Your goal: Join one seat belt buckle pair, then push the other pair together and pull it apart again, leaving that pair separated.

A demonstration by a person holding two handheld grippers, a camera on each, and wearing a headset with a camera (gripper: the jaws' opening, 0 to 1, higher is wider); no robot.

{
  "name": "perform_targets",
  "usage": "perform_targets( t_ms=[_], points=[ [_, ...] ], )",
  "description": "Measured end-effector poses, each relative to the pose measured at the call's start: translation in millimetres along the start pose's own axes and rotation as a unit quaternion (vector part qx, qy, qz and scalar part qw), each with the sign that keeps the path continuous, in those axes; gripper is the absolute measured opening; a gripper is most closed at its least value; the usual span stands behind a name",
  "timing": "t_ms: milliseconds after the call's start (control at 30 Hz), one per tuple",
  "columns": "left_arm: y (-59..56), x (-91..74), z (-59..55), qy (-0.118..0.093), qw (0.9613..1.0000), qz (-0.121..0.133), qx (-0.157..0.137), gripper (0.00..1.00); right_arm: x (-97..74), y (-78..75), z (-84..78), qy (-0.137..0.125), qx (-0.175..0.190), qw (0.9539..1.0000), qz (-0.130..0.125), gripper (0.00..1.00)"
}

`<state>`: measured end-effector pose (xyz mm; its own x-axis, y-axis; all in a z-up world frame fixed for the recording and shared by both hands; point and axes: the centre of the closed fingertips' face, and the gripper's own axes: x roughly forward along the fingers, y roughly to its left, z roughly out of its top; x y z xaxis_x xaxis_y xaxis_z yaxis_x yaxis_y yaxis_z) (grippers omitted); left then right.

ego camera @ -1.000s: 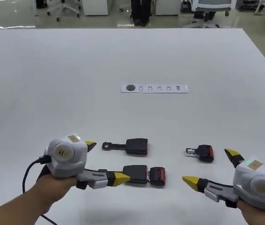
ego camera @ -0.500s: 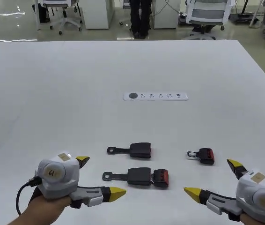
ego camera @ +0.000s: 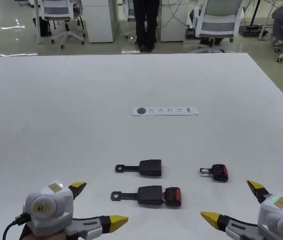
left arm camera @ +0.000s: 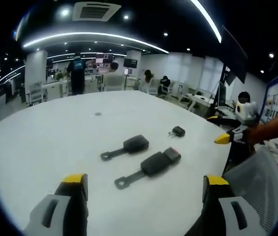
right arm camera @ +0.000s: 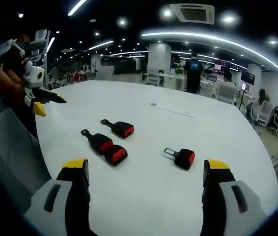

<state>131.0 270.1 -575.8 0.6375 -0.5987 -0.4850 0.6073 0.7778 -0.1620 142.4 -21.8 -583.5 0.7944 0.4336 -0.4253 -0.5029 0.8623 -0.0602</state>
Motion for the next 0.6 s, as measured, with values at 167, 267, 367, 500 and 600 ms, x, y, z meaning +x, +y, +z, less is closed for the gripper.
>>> perform_targets(
  t_ms=[167,267,367,500,600],
  points=[
    [6.0,-5.7,-6.4,-0.001,0.9999,0.004,-0.014,0.99,-2.7,1.5,-0.9,0.001,-0.002,1.0000,-0.003,0.97],
    [6.4,-9.6,-6.1,-0.004,0.9999,0.004,-0.013,0.99,-5.6,4.2,-1.7,0.000,-0.001,1.0000,-0.003,0.97],
    [8.0,-12.6,-4.6,-0.007,0.9999,0.007,-0.011,0.99,-7.7,6.8,-2.5,0.002,-0.001,1.0000,-0.003,0.97],
    [10.9,-16.7,-8.0,-0.005,0.9998,0.009,-0.015,0.99,-7.9,8.3,-2.3,0.002,-0.006,1.0000,0.002,0.97],
    [12.4,-18.8,-8.9,-0.005,0.9998,0.010,-0.014,0.99,-7.8,7.8,-3.3,0.005,-0.002,1.0000,-0.001,0.97]
  ],
)
